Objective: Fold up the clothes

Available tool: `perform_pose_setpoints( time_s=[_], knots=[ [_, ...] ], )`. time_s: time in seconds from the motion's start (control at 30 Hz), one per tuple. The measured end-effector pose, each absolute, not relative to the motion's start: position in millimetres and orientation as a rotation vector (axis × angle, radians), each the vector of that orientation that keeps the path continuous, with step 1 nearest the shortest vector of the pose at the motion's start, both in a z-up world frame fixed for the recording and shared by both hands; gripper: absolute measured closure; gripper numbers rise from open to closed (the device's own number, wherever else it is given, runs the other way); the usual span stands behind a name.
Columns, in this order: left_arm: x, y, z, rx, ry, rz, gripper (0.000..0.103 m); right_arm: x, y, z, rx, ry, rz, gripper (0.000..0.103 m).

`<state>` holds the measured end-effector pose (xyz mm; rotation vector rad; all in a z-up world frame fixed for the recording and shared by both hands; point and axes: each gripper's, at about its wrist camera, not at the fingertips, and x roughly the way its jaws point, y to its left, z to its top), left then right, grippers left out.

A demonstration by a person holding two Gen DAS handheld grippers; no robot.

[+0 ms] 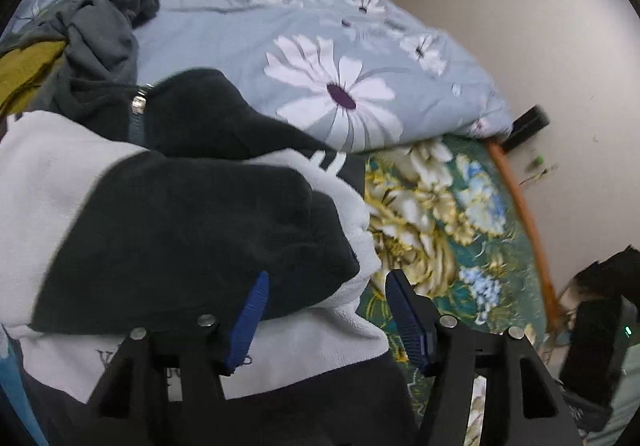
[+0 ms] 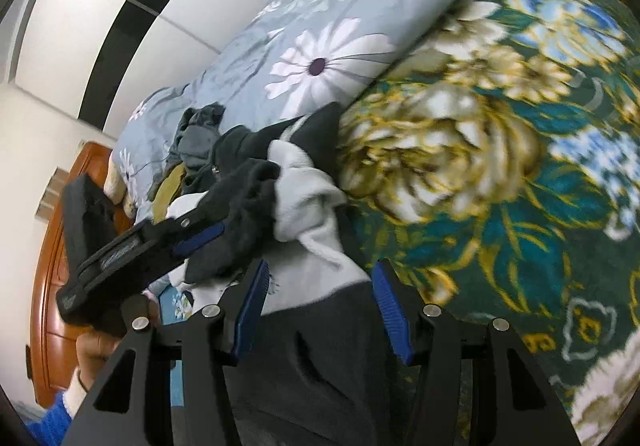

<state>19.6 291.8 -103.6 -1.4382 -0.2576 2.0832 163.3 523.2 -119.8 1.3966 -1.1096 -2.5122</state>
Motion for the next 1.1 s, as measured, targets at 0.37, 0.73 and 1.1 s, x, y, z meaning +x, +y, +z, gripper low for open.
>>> perform_pose_setpoints(
  time_s=[0.37, 0.73, 1.1],
  knots=[
    [-7, 127, -86, -1.438, -0.526, 2.512, 0.038, 54, 467, -122, 1.41, -0.855, -2.421, 0.048],
    [16, 53, -118, -1.551, -0.758, 2.555, 0.038, 24, 450, -146, 1.565, -0.896, -2.401, 0.082],
    [42, 34, -122, -1.605, -0.74, 2.523, 0.038, 33, 485, -136, 1.524, -0.817, -2.55, 0.083]
  ],
)
